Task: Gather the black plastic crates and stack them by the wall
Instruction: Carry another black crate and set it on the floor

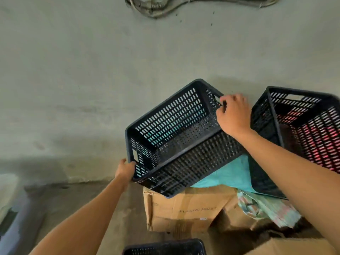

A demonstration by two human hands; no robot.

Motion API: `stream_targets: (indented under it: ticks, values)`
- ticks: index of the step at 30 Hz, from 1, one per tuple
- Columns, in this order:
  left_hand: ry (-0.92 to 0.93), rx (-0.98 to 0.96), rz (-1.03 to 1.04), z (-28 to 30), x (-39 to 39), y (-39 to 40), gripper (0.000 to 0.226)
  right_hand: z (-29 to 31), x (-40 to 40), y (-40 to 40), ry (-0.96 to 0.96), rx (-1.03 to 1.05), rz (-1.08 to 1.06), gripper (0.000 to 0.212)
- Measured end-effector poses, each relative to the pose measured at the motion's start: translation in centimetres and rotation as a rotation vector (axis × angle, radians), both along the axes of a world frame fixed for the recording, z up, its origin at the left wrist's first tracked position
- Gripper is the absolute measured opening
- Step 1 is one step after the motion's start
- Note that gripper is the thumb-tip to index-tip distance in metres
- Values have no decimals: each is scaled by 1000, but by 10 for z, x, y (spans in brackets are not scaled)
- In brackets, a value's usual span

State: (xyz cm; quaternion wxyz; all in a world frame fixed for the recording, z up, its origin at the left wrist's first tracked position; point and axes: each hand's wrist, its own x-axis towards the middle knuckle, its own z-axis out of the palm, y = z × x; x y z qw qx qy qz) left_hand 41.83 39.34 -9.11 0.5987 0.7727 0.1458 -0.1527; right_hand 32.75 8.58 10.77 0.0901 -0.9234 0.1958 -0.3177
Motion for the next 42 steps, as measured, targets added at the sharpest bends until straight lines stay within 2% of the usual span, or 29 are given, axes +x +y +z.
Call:
stream_targets:
  ticks: [3,7,10,14,17,21,27,31,35,39,42]
  values:
    - [16,93,-27,1,14,-14,55,16,41,-29,269,-103,-98,48]
    - [69,89,39,-10,35,-18,49,16,73,-56,462,153,-106,53]
    - [82,118,54,-18,51,-19,41,9,80,-74,467,156,-113,39]
    - [51,143,60,-22,57,-27,26,-16,65,-101,408,82,-172,41]
    - [-33,133,111,-17,59,-40,19,-32,51,-126,447,162,-235,52]
    - [-57,-8,207,-15,58,-62,21,-42,41,-154,462,418,-263,71]
    - [-146,169,209,4,54,-62,42,-30,37,-165,270,721,-163,52]
    - [-208,331,159,25,58,-23,46,-32,17,-150,375,849,-79,33]
    - [-198,266,98,41,58,17,50,-48,2,-120,396,988,-2,24]
    - [-153,307,63,42,36,60,46,-72,-19,-85,400,1115,-6,24]
    - [-112,337,22,34,17,93,45,-88,-34,-59,397,1135,-14,23]
